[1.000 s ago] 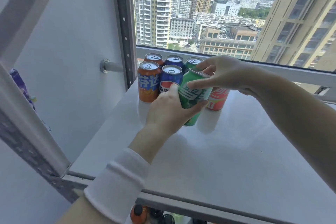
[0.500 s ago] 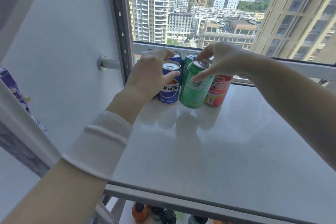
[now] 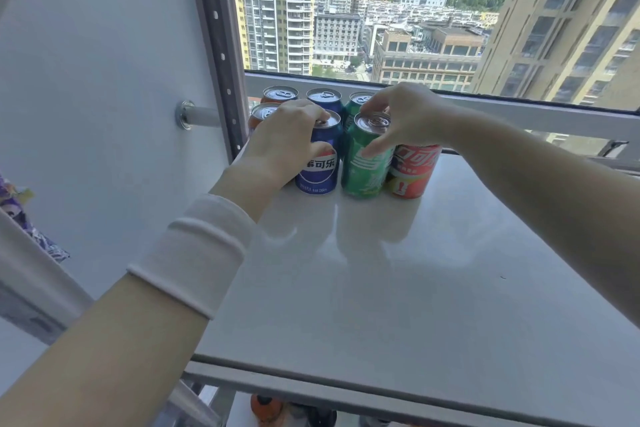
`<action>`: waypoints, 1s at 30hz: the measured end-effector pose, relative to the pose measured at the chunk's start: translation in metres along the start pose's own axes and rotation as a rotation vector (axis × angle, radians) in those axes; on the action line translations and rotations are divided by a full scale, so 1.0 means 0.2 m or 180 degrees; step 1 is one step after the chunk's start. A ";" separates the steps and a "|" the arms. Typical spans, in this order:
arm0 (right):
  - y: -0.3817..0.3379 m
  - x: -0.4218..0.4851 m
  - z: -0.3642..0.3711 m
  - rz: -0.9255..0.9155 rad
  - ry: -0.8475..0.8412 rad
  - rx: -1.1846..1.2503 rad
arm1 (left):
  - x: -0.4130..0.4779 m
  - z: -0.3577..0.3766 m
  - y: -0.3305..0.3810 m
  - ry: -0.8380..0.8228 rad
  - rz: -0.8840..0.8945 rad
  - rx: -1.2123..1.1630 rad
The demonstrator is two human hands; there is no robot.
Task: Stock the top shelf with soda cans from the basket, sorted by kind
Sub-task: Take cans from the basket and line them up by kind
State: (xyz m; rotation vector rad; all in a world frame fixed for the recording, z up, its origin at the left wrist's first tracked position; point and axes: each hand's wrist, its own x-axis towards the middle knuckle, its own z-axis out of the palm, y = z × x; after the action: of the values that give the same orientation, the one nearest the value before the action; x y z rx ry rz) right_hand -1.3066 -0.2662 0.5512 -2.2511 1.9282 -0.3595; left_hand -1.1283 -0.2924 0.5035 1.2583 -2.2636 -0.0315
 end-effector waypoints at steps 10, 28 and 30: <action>0.01 0.06 0.03 -0.0047 0.0082 -0.0243 | 0.01 0.02 -0.02 0.0077 0.0035 -0.0192; 0.02 0.08 0.02 -0.0155 0.0063 -0.0662 | 0.01 0.02 -0.02 0.0089 0.0052 -0.0248; 0.02 0.08 0.01 -0.0190 0.0036 -0.0681 | 0.01 0.02 -0.03 0.0078 0.0072 -0.0241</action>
State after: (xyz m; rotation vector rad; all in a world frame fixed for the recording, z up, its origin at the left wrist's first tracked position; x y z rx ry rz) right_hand -1.3072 -0.2837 0.5488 -2.4467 1.9943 -0.1805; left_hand -1.1263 -0.2972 0.4997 1.1874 -2.2342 -0.0921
